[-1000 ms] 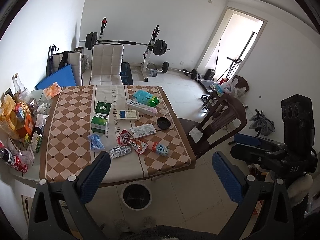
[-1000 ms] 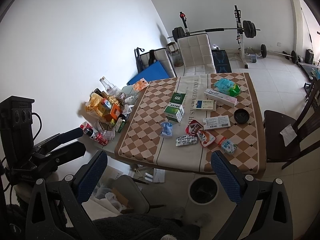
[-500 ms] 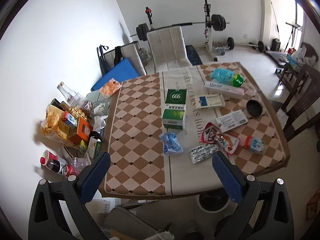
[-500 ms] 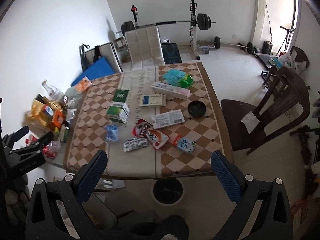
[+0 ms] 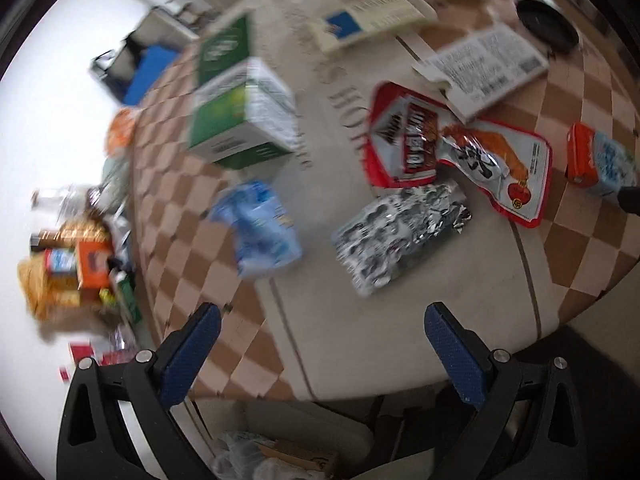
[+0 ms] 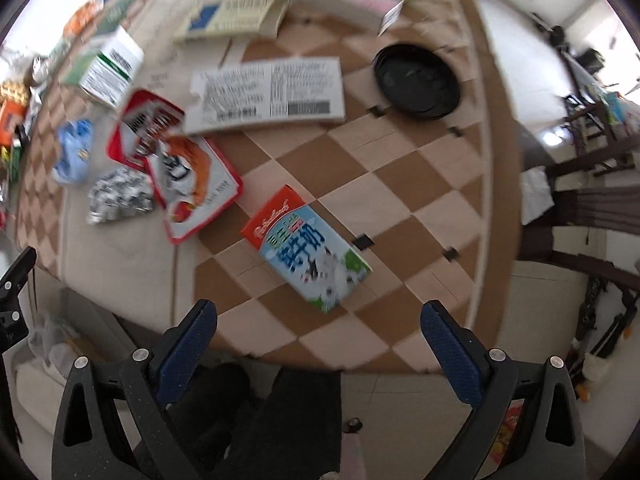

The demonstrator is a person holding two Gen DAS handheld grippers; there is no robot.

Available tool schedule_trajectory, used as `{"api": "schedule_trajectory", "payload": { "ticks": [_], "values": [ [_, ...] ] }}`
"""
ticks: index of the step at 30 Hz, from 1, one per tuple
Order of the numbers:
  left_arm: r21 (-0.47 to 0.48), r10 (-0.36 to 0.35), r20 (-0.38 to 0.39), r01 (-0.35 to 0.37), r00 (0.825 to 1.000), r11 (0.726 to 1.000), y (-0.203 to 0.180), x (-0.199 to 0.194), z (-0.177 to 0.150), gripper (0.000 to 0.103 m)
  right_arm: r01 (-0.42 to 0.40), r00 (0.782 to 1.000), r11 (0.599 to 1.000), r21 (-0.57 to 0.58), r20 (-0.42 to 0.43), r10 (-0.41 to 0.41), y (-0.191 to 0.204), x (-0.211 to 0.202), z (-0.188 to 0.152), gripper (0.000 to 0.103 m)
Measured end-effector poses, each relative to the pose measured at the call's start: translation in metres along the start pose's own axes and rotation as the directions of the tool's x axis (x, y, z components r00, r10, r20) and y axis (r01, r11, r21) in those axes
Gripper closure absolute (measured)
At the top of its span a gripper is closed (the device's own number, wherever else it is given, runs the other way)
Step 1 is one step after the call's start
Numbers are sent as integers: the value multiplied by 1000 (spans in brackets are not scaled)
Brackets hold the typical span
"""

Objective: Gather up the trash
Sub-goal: 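Grasp the red snack pouch with the left tool while the right tool grasps the milk carton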

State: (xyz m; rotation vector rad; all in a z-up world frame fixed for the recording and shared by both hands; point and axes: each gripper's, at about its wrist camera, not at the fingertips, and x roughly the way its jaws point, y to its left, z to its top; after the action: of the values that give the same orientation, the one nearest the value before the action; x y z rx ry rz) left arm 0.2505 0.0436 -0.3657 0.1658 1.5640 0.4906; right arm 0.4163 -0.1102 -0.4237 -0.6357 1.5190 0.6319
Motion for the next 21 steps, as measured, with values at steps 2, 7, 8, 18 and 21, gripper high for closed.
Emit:
{"api": "schedule_trajectory", "payload": {
  "ticks": [2,7,8,18,21],
  "values": [
    [79,-11,-28,13,1000,997,-10,17,15,0,-13,999,998,-63,-48,10,2,27,12,5],
    [252,-25,-96,49,995,967,-31,46,40,0,-27,993,985,-171,-119,6,4,63,25,29],
    [270,-33,-103,60,994,961,-34,50,43,1,-37,994,983,-180,-109,18,3,62,27,35],
    [177,-170,-131,192,977,965,-40,43,51,64,-126,984,987,-100,-139,112,-44,68,29,39],
    [86,-204,-128,216,971,973,-38,36,42,74,-142,980,988,-67,-147,131,-54,70,18,41]
  ]
}}
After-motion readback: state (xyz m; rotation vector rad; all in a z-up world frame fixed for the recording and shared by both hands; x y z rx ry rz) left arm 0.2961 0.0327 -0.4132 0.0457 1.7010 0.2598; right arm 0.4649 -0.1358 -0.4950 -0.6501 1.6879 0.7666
